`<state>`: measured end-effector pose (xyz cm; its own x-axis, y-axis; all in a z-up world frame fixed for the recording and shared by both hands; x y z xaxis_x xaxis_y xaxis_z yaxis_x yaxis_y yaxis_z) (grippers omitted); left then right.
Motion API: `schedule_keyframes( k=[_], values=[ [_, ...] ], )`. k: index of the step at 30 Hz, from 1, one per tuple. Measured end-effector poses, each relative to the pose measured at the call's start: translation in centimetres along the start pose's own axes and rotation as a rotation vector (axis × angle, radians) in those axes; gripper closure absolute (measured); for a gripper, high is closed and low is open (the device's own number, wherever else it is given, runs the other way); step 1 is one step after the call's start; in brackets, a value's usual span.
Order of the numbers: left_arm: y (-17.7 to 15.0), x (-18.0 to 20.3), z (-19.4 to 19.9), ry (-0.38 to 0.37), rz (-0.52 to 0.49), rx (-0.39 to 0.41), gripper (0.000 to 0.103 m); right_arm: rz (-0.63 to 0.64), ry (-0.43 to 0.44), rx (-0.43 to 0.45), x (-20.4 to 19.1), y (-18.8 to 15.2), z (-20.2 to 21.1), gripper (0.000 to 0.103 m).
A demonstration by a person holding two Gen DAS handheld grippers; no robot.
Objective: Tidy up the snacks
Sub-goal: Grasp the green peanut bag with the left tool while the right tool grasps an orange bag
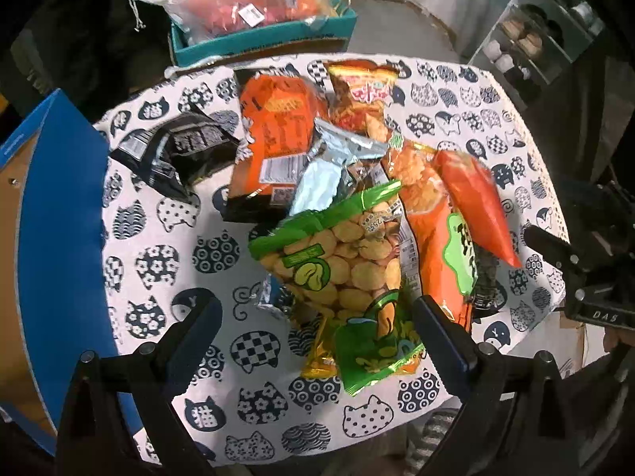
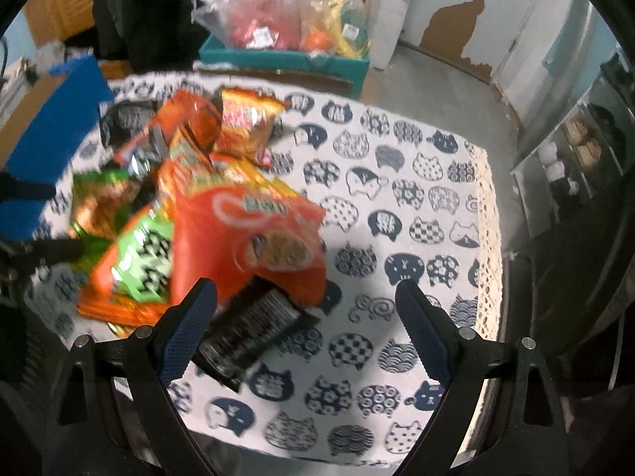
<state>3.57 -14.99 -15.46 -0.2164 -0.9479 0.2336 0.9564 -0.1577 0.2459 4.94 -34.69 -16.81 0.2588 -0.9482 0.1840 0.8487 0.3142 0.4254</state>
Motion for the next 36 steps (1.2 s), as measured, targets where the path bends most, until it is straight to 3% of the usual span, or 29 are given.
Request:
schedule_keyframes(
  k=[4, 6, 8, 11, 13, 17, 29, 30, 32, 36],
  values=[
    [0.2, 0.2, -1.3, -0.011, 0.002, -0.014, 0.006, 0.074, -0.037, -0.018, -0.4, -0.6, -1.2, 0.013],
    [0.3, 0.2, -1.7, -0.013, 0.001, -0.013, 0.013, 0.111, -0.045, -0.023, -0.8, -0.7, -1.8, 0.013],
    [0.3, -0.1, -2.3, -0.026, 0.012, -0.028, 0.032, 0.139, -0.041, -0.020, -1.2, -0.8, -2.3, 0.013],
    [0.3, -0.7, -2.7, -0.080, 0.049, -0.036, 0.051, 0.167, -0.031, -0.007, -1.8, -0.7, -2.8, 0.013],
    [0.3, -1.2, -2.7, -0.100, 0.070, -0.032, 0.057, 0.195, -0.030, -0.001, -2.5, -0.6, -3.1, 0.013],
    [0.4, -1.3, -2.4, -0.101, 0.051, -0.022, 0.063, 0.250, -0.049, 0.030, -4.0, -0.2, -3.7, 0.013],
    [0.7, -1.4, -0.9, -0.067, -0.021, 0.010, 0.064, 0.330, -0.157, 0.213, -6.2, 1.1, -4.2, 0.014],
    [0.7, -1.5, -0.7, -0.066, -0.023, 0.013, 0.064, 0.335, -0.156, 0.221, -6.3, 1.2, -4.3, 0.017],
    [0.7, -1.5, -0.4, -0.061, -0.031, 0.021, 0.064, 0.350, -0.150, 0.211, -6.5, 1.3, -4.9, 0.043],
    [0.5, -1.4, 0.4, -0.029, -0.065, 0.044, 0.064, 0.361, -0.151, 0.183, -6.4, 1.2, -5.7, 0.054]
  ],
)
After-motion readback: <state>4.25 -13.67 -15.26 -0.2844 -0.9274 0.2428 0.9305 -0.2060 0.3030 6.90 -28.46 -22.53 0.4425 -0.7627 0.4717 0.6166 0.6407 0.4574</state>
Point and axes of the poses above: each gripper's, at about its wrist camera, not at the fingertips, and z roughly against the way its jaws point, x to its right, y to its top, the point moved 1 cm from there along -z, roughly the way its jaws point, and after that the axes turned 7 degrees about -y, right-handed, at the moved point
